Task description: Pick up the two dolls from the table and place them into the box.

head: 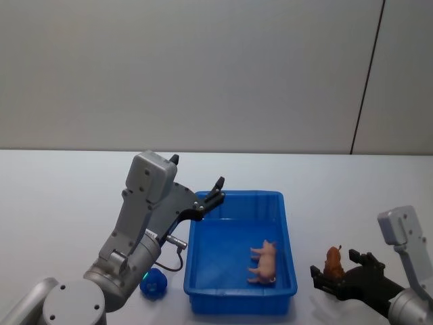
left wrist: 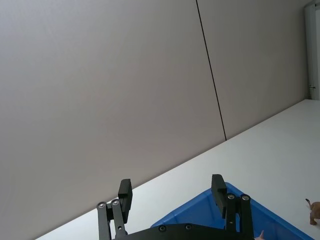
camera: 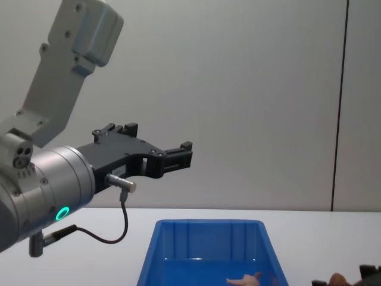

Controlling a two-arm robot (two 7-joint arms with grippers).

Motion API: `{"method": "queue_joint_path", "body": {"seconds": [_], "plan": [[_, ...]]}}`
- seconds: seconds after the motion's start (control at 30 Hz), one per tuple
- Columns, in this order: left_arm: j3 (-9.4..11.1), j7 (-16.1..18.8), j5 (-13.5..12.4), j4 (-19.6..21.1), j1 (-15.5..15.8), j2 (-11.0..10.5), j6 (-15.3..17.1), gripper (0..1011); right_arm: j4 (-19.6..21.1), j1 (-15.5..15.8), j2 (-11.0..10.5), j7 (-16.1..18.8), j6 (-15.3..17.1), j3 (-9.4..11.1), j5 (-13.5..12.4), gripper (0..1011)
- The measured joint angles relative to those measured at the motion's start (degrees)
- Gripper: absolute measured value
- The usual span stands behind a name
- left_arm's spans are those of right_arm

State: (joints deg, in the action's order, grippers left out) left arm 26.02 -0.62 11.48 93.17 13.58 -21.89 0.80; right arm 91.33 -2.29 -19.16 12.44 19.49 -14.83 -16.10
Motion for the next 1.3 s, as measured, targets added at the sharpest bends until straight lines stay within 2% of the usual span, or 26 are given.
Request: {"method": "queue_joint_path", "body": {"seconds": [0.4, 0.73, 1.07, 1.3], "plan": [[0.0, 0.0, 0.0, 0.0, 0.0, 0.0, 0.0, 1002, -3.5, -1.3, 1.1, -0.9, 0.2, -0.5, 1.5, 1000], [0.0, 0.0, 0.0, 0.0, 0.0, 0.0, 0.0, 1001, -4.7, -1.9, 1.8, -2.7, 0.3, -0.7, 2.2, 760], [0.0, 0.0, 0.0, 0.0, 0.0, 0.0, 0.0, 1001, -4.7, -1.9, 2.1, -3.8, 0.6, -0.8, 2.5, 445], [0.0, 0.0, 0.0, 0.0, 0.0, 0.0, 0.0, 1001, -3.9, -1.7, 2.2, -4.3, 0.4, -0.8, 2.6, 437]]}}
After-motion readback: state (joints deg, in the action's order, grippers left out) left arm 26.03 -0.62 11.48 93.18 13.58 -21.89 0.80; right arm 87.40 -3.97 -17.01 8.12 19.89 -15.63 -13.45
